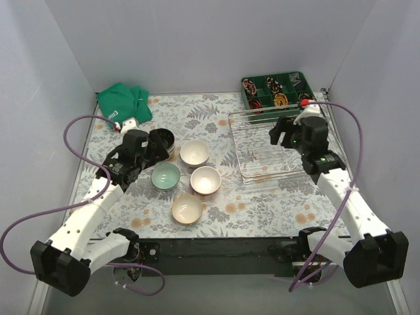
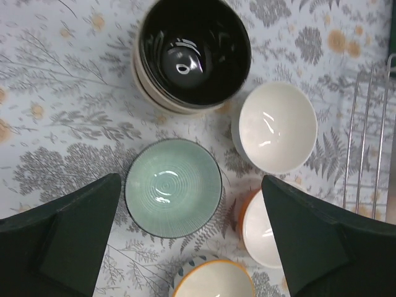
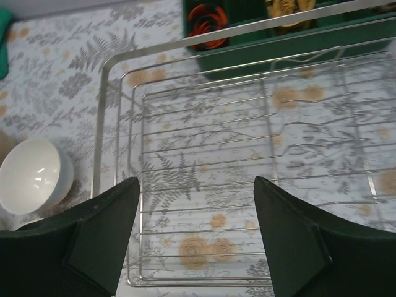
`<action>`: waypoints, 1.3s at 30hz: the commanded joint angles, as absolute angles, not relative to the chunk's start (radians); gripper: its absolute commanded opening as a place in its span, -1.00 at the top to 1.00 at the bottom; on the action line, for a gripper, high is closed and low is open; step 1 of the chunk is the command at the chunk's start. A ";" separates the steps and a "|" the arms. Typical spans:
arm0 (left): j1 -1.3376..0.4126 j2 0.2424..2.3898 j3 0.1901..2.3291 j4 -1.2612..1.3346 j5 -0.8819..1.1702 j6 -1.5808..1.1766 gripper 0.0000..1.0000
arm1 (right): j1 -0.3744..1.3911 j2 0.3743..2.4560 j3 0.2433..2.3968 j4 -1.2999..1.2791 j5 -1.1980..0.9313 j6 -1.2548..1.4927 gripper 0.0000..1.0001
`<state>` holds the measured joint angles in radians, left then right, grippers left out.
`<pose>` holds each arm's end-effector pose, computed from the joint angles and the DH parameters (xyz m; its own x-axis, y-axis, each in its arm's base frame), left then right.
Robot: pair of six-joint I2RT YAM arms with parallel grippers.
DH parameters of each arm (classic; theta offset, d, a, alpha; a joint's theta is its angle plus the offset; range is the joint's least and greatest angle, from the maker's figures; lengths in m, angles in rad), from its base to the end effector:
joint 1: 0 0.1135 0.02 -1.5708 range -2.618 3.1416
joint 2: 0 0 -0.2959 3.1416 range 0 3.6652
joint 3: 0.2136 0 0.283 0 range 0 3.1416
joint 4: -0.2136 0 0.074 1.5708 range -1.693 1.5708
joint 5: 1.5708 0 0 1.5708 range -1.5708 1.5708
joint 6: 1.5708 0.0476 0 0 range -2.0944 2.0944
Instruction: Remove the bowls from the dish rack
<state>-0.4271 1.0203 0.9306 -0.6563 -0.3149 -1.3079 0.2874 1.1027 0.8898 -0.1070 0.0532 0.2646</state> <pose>0.2187 -0.0834 0.3197 -0.3410 -0.8536 -0.3938 -0.5479 0.5209 -0.6545 0.2739 0.0783 0.3395 -0.3524 0.1682 -0.9206 -0.1476 0.9614 0.2321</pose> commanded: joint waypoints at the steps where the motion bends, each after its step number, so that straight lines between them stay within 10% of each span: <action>1: -0.286 0.938 1.002 -0.646 -0.258 -1.186 -0.96 | 0.201 0.948 0.908 -0.192 0.113 0.292 -0.67; 39: -0.255 -0.089 0.709 -0.657 -0.506 -1.192 -0.96 | 0.247 -0.112 0.408 -0.186 0.391 0.132 -0.96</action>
<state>-0.2573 -0.0002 0.7456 -0.6895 -0.4946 -1.1866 0.2363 0.0036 0.4309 -0.2623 0.3500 0.1314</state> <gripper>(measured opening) 0.982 0.977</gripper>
